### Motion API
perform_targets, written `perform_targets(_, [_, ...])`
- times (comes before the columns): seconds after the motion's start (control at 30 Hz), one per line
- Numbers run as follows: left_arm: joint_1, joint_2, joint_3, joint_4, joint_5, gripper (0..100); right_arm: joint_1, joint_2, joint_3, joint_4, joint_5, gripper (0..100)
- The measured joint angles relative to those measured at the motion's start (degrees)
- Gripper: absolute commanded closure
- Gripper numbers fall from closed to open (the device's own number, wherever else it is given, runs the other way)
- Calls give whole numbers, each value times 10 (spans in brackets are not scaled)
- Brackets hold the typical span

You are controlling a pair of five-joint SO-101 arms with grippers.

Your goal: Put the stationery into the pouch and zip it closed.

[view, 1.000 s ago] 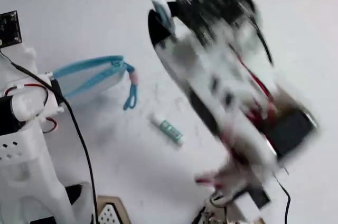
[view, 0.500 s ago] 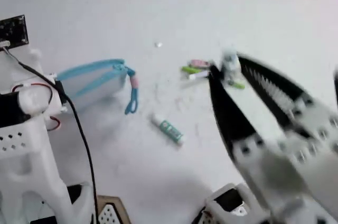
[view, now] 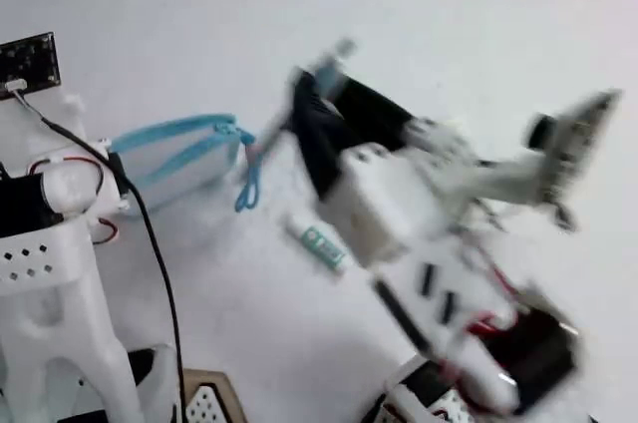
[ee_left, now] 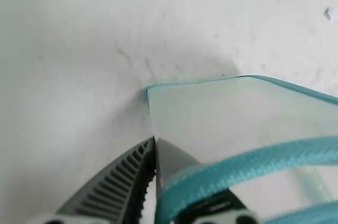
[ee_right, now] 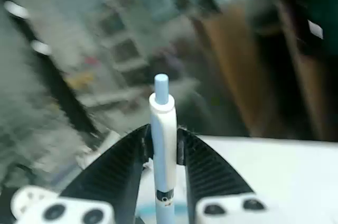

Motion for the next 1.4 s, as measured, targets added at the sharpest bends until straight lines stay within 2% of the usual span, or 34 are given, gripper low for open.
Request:
perform_targets(0.07, [0,0,1,0,0,978,-19,26,28,-84,-2,981])
perform_targets(0.13, [0,0,1,0,0,978,-26,60,33,-125,-2,981])
perform_targets(0.4, [0,0,1,0,0,978,-34,156,50,-212,12,981])
perform_targets(0.53, [0,0,1,0,0,978,-34,160,93,-213,45,981])
perform_targets(0.83, [0,0,1,-1,0,978,-33,149,181,-214,55,975])
perform_targets(0.9, [0,0,1,-2,0,978,-40,149,186,-214,74,940])
perform_targets(1.1, [0,0,1,-2,0,978,-106,148,190,-193,140,752])
perform_targets(1.27, [0,0,1,-2,0,978,-125,148,190,-143,148,743])
perform_targets(1.4, [0,0,1,-2,0,978,-78,145,156,-97,148,743])
